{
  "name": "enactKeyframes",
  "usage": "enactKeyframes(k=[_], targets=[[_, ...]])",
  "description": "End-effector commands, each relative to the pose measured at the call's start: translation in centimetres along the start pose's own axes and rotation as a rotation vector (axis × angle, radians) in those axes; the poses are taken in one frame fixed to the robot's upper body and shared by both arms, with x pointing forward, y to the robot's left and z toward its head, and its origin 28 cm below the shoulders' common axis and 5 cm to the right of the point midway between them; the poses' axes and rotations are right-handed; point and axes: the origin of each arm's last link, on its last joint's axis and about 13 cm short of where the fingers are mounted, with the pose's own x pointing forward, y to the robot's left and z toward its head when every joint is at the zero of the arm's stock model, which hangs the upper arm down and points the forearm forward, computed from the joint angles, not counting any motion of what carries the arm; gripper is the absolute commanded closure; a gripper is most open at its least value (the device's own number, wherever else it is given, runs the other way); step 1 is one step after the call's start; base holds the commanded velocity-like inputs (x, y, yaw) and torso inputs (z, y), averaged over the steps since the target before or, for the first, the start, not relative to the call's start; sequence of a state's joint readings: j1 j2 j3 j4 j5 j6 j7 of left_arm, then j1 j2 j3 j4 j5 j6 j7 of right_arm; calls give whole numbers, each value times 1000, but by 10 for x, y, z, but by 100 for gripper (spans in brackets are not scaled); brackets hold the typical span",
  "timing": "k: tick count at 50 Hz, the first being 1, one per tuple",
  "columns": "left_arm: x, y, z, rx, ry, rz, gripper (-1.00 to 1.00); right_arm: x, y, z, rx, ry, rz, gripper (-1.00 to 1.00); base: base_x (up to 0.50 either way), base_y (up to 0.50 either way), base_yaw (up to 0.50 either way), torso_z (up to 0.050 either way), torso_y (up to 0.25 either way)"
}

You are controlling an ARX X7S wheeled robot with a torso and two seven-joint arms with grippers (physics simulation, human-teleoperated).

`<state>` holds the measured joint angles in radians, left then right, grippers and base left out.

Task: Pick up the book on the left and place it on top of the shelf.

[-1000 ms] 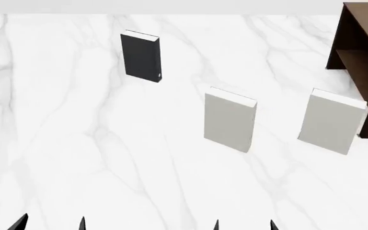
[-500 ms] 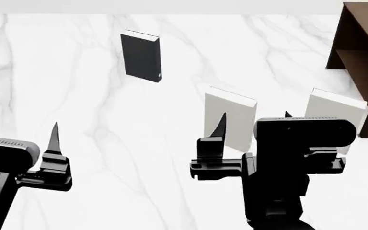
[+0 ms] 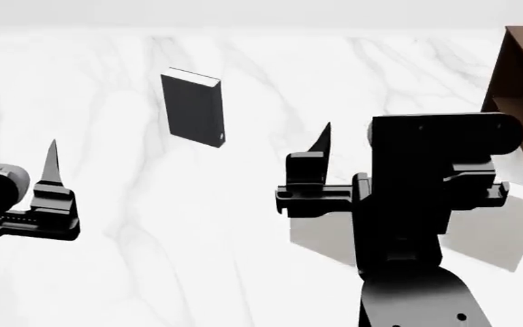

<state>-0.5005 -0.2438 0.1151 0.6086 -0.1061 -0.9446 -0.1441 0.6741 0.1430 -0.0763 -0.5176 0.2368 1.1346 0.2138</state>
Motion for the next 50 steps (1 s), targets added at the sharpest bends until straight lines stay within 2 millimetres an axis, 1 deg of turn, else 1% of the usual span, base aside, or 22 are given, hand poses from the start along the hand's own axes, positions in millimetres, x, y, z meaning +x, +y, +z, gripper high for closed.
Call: enactKeyframes(k=[1, 20, 50], targets=[[1, 2, 1, -24, -3, -2, -100, 0, 0, 3, 28, 23, 24, -100, 500, 0, 0, 0, 0], [0, 3, 0, -29, -4, -1, -100, 1, 1, 3, -13, 5, 7, -100, 500, 0, 0, 0, 1], [0, 3, 1, -27, -6, -6, -100, 2, 1, 4, -20, 6, 9, -100, 500, 0, 0, 0, 1]])
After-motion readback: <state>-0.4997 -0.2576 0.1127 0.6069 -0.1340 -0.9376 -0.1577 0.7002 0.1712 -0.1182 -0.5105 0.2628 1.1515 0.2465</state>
